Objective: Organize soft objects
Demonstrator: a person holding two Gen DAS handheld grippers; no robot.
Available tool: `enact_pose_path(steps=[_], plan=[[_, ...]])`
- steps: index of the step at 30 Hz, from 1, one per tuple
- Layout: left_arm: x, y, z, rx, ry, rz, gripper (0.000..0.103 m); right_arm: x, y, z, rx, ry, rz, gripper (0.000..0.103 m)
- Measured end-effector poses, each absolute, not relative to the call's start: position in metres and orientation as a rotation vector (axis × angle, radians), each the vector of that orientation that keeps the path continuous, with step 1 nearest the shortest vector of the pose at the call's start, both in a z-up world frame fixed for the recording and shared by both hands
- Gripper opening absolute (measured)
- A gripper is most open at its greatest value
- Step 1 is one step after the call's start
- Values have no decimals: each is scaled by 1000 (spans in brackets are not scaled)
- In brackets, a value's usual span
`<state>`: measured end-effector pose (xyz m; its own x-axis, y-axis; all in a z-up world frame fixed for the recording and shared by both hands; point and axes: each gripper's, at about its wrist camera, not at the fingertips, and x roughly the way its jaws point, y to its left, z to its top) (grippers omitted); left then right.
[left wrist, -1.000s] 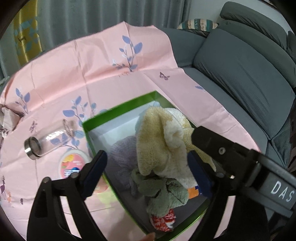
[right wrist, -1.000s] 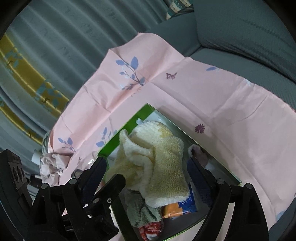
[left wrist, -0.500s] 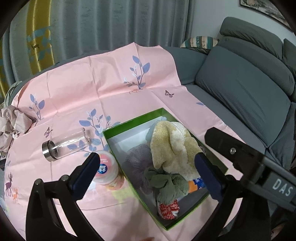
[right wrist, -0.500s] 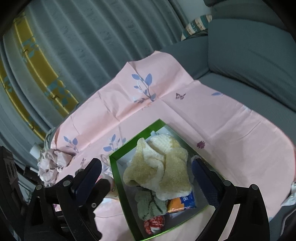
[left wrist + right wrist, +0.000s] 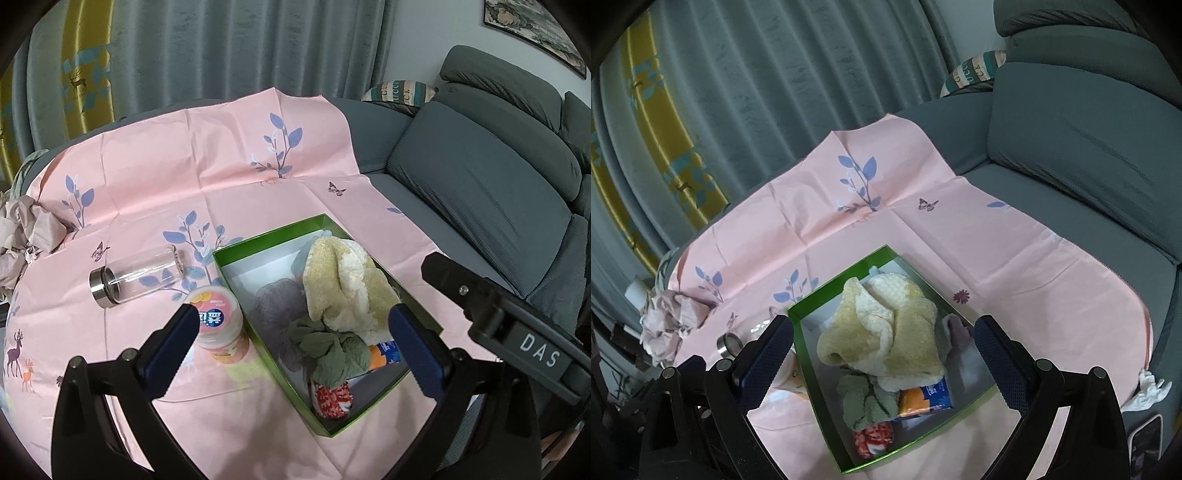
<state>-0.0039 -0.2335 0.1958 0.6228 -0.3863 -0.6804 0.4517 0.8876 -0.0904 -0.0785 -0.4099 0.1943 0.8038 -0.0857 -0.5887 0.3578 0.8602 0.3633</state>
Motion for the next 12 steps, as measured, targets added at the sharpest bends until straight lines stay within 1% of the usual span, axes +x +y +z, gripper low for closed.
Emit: enact_pose_path(steps=[12], plan=[[-7,-230,194,84,769,-489,102,-80,-404,197,455,607,-277,98]])
